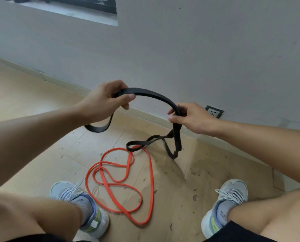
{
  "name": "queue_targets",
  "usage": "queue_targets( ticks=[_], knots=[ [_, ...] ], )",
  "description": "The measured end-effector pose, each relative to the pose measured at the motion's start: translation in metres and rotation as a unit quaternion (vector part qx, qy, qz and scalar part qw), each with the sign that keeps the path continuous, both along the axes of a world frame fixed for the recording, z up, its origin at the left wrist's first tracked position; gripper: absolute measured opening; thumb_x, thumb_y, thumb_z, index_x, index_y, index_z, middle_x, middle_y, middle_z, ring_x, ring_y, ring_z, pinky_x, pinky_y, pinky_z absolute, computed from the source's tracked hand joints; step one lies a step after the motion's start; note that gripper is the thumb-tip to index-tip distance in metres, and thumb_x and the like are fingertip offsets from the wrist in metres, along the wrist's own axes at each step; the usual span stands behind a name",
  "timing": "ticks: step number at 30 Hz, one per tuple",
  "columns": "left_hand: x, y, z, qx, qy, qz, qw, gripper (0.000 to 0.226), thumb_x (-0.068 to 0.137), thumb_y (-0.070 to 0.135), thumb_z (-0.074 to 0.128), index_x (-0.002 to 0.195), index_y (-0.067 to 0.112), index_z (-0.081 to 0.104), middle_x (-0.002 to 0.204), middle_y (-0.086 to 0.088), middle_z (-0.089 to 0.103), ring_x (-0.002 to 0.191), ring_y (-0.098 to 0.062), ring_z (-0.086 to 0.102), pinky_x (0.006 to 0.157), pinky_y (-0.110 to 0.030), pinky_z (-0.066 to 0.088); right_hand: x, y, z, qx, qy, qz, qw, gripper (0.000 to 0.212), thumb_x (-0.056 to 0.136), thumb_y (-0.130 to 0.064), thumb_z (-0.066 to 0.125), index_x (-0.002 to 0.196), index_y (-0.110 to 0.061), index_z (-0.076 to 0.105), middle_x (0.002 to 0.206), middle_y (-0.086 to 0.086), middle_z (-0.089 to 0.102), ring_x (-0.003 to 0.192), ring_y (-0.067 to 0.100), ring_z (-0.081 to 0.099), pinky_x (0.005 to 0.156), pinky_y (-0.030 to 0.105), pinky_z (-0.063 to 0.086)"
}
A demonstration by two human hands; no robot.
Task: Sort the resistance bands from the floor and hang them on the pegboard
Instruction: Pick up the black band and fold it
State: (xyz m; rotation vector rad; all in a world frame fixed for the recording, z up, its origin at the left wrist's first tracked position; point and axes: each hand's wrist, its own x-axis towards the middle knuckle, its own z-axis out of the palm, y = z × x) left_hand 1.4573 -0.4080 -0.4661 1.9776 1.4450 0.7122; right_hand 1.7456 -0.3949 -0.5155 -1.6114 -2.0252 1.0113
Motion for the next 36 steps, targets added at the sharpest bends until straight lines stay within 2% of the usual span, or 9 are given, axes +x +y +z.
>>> queue_targets(
  ticks=[4, 8, 10, 12, 14, 18, 24, 31, 36],
  knots=[
    [0.002, -0.007, -0.004, -0.117, -0.025, -0.04, 0.992, 0.039, 0.079, 0.048, 0.076, 0.107, 0.023, 0.067, 0.082, -0.001, 0.076, 0.077, -0.012, 0.072, 0.08, -0.031, 0.05, -0.011, -0.008, 0.016, 0.054, -0.004, 0.027, 0.998, 0.018, 0.1, -0.031, 0.066, 0.117, -0.029, 0.073, 0.097, 0.0, 0.076, 0.092, 0.018, 0.072, 0.09, 0.037, 0.057],
    [0.026, -0.011, -0.006, -0.206, -0.114, -0.077, 0.969, 0.056, 0.071, 0.054, 0.086, 0.108, 0.014, 0.069, 0.085, -0.015, 0.071, 0.076, -0.019, 0.066, 0.081, -0.037, 0.051, -0.031, -0.021, 0.032, 0.102, -0.001, 0.097, 0.99, 0.037, 0.097, -0.026, 0.071, 0.133, -0.034, 0.069, 0.107, -0.017, 0.075, 0.097, 0.001, 0.068, 0.081, 0.011, 0.049],
    [0.035, -0.01, -0.008, -0.199, -0.11, -0.085, 0.97, 0.052, 0.073, 0.051, 0.085, 0.103, 0.012, 0.068, 0.086, -0.018, 0.071, 0.073, -0.017, 0.064, 0.078, -0.038, 0.052, -0.037, -0.023, 0.033, 0.1, 0.004, 0.101, 0.99, 0.04, 0.091, -0.028, 0.079, 0.129, -0.031, 0.071, 0.104, -0.015, 0.076, 0.094, 0.0, 0.069, 0.081, 0.012, 0.052],
    [0.039, -0.009, -0.008, -0.157, -0.056, -0.089, 0.982, 0.037, 0.081, 0.047, 0.08, 0.096, 0.016, 0.068, 0.071, -0.001, 0.065, 0.062, -0.004, 0.06, 0.069, -0.026, 0.054, -0.037, -0.023, 0.032, 0.071, -0.002, 0.096, 0.993, 0.04, 0.086, -0.029, 0.083, 0.125, -0.031, 0.071, 0.094, -0.01, 0.076, 0.086, 0.005, 0.071, 0.079, 0.022, 0.057],
    [0.042, -0.01, -0.006, -0.098, 0.031, -0.114, 0.988, 0.028, 0.085, 0.049, 0.074, 0.092, 0.023, 0.067, 0.063, 0.009, 0.057, 0.052, 0.002, 0.053, 0.054, -0.014, 0.044, -0.034, -0.023, 0.03, 0.024, 0.002, 0.095, 0.995, 0.036, 0.084, -0.029, 0.085, 0.116, -0.034, 0.07, 0.088, -0.006, 0.074, 0.079, 0.007, 0.071, 0.075, 0.025, 0.058],
    [0.044, -0.012, -0.007, -0.028, 0.149, -0.156, 0.976, 0.03, 0.09, 0.057, 0.064, 0.09, 0.027, 0.064, 0.064, 0.007, 0.054, 0.052, -0.005, 0.047, 0.051, -0.019, 0.035, -0.03, -0.026, 0.026, -0.011, 0.006, 0.107, 0.994, 0.018, 0.082, -0.027, 0.086, 0.097, -0.028, 0.076, 0.086, 0.003, 0.075, 0.082, 0.022, 0.072, 0.079, 0.04, 0.058],
    [0.04, -0.013, -0.017, -0.05, 0.141, -0.137, 0.979, 0.034, 0.09, 0.06, 0.062, 0.093, 0.026, 0.063, 0.071, 0.003, 0.067, 0.061, -0.008, 0.065, 0.055, -0.023, 0.046, -0.031, -0.027, 0.026, -0.014, 0.022, 0.091, 0.996, 0.034, 0.082, -0.026, 0.087, 0.11, -0.032, 0.07, 0.091, -0.001, 0.075, 0.082, 0.018, 0.069, 0.073, 0.032, 0.054],
    [0.04, -0.014, -0.019, -0.073, 0.125, -0.128, 0.981, 0.034, 0.1, 0.051, 0.051, 0.096, 0.021, 0.065, 0.077, 0.004, 0.071, 0.067, -0.006, 0.07, 0.064, -0.021, 0.052, -0.033, -0.024, 0.025, 0.001, 0.031, 0.075, 0.997, 0.038, 0.08, -0.019, 0.088, 0.11, -0.03, 0.068, 0.09, -0.005, 0.076, 0.082, 0.011, 0.07, 0.064, 0.017, 0.055],
    [0.038, -0.017, -0.018, -0.12, 0.071, -0.136, 0.981, 0.026, 0.098, 0.052, 0.055, 0.104, 0.027, 0.06, 0.077, 0.002, 0.074, 0.069, -0.009, 0.071, 0.069, -0.028, 0.057, -0.033, -0.025, 0.025, 0.009, 0.048, 0.063, 0.997, 0.042, 0.082, -0.019, 0.087, 0.114, -0.029, 0.061, 0.09, -0.004, 0.077, 0.084, 0.013, 0.073, 0.071, 0.023, 0.061]
  ],
)
